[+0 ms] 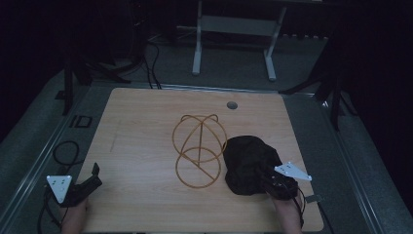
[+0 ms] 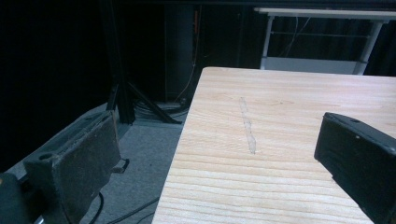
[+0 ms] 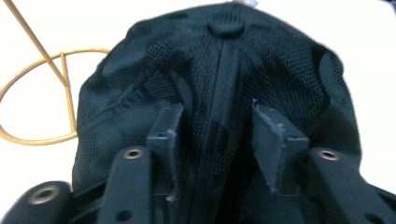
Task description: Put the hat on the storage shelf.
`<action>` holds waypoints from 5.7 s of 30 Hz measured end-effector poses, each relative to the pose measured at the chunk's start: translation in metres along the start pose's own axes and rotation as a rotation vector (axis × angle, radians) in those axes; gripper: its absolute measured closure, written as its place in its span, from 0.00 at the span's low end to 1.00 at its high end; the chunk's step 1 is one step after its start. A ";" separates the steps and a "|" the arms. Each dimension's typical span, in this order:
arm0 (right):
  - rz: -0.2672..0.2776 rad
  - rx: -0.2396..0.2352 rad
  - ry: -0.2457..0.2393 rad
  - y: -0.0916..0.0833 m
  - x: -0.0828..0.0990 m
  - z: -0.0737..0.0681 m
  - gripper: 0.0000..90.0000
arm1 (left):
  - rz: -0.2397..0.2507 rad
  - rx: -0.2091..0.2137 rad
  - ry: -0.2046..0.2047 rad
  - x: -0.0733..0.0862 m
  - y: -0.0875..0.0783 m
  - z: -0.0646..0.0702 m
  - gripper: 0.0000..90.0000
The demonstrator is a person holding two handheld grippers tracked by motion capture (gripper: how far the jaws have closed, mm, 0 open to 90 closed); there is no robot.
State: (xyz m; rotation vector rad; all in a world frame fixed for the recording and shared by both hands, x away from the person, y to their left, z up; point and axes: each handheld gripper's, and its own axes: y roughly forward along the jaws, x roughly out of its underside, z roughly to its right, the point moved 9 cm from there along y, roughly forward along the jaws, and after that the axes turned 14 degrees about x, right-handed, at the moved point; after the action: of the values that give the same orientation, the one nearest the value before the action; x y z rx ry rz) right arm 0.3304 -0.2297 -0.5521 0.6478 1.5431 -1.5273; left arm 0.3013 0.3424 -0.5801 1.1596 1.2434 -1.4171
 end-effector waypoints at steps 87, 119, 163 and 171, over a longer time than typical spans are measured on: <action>0.463 0.038 0.030 -0.122 -0.206 0.030 0.98 | -0.002 -0.001 -0.003 0.000 0.000 0.000 0.01; 0.500 -0.115 -0.021 -0.121 -0.233 -0.052 0.98 | -0.001 0.002 -0.006 0.000 0.000 0.000 0.01; 0.409 -0.282 -0.083 -0.082 -0.204 -0.142 0.98 | 0.003 0.011 -0.005 0.000 0.000 0.000 0.01; 0.370 -0.280 -0.082 -0.066 -0.189 -0.143 0.98 | 0.003 0.011 -0.005 0.000 0.000 0.000 0.01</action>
State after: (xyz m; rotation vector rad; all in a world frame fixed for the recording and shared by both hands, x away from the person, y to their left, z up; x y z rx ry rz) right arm 0.3414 -0.0613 -0.3733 0.6558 1.4449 -1.0285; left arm 0.3010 0.3424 -0.5799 1.1643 1.2308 -1.4256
